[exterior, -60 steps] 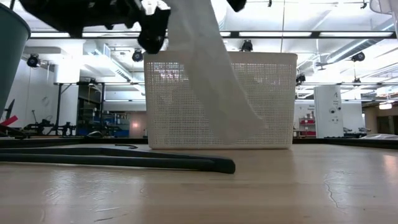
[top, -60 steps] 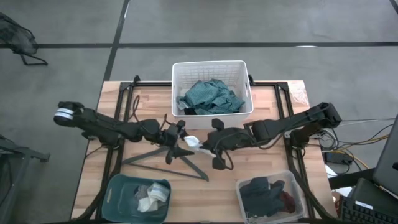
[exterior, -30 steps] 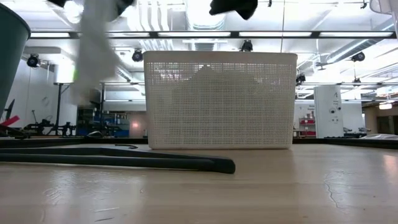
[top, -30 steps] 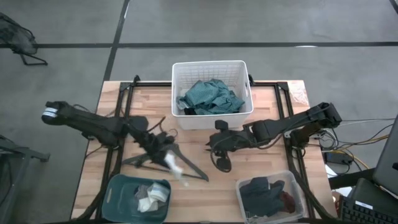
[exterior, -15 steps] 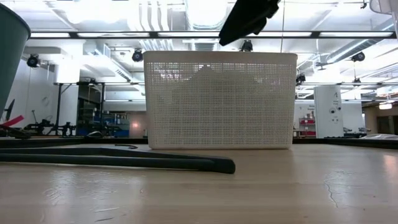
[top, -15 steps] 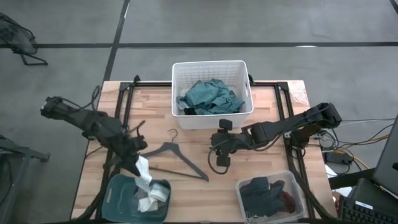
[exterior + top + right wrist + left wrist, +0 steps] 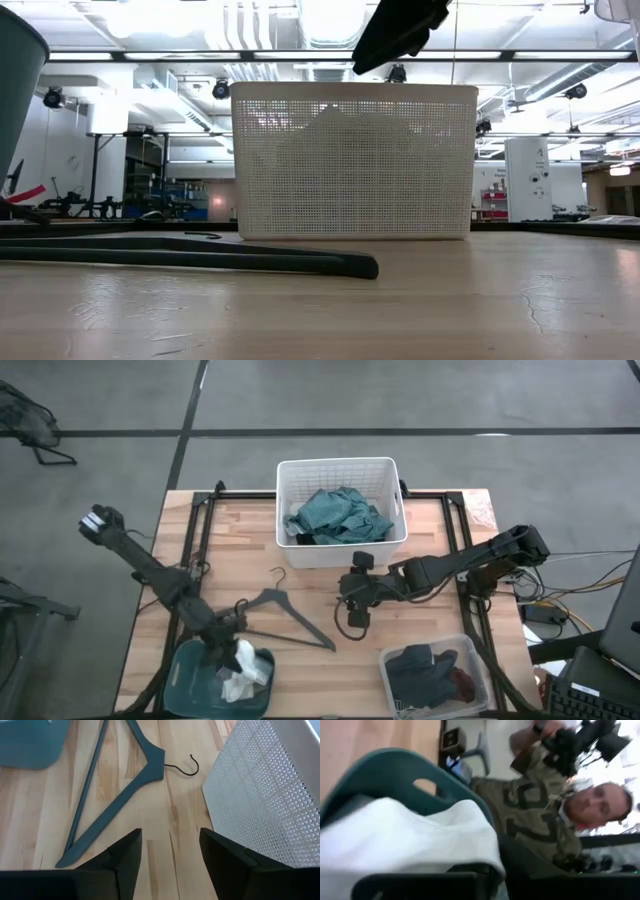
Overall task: Pick & Place Cloths
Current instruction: Put the white sock into the blue bin
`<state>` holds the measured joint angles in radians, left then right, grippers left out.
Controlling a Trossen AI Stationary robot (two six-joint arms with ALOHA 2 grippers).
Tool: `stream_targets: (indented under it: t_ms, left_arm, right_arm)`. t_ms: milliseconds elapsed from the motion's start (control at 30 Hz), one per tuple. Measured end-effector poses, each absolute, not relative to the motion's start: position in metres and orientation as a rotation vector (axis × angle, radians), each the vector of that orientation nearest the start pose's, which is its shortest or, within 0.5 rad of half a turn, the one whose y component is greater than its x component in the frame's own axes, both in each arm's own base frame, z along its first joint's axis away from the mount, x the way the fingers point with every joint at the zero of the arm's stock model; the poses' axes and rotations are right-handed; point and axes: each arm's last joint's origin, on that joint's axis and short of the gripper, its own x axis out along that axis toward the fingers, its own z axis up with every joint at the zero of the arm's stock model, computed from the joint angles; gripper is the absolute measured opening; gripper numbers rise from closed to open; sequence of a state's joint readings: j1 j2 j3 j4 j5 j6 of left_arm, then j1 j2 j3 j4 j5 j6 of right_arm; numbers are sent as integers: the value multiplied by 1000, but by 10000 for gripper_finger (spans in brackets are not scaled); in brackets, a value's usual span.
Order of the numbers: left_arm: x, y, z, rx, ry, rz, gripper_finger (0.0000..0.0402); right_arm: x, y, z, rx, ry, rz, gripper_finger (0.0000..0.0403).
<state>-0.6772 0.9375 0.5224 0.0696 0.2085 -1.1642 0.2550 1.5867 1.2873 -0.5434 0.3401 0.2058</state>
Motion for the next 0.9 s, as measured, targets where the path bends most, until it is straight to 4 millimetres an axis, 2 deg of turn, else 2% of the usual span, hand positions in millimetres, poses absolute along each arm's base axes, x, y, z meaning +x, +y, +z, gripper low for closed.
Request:
stream_targets:
  t_ms: [167, 300, 400, 533, 733, 900]
  left_arm:
    - [155, -137, 217, -1021, 706, -545, 85]
    - [156, -138, 203, -1009, 753, -504, 136]
    - [155, -143, 197, -1057, 881, -558, 160]
    - [149, -152, 195, -1157, 1029, -580, 166]
    - [146, -154, 193, -1327, 1183, -504, 165]
    - [138, -150, 183, -1455, 1436, -282, 165]
  right_arm:
    - [331, 76, 282, -53, 791, -164, 179]
    - [331, 76, 282, -53, 790, -165, 167]
    - [331, 76, 282, -52, 790, -165, 157]
    - [331, 76, 282, -53, 790, -165, 146]
    - [331, 76, 282, -53, 790, -165, 130]
    - [331, 76, 282, -58, 790, -163, 118]
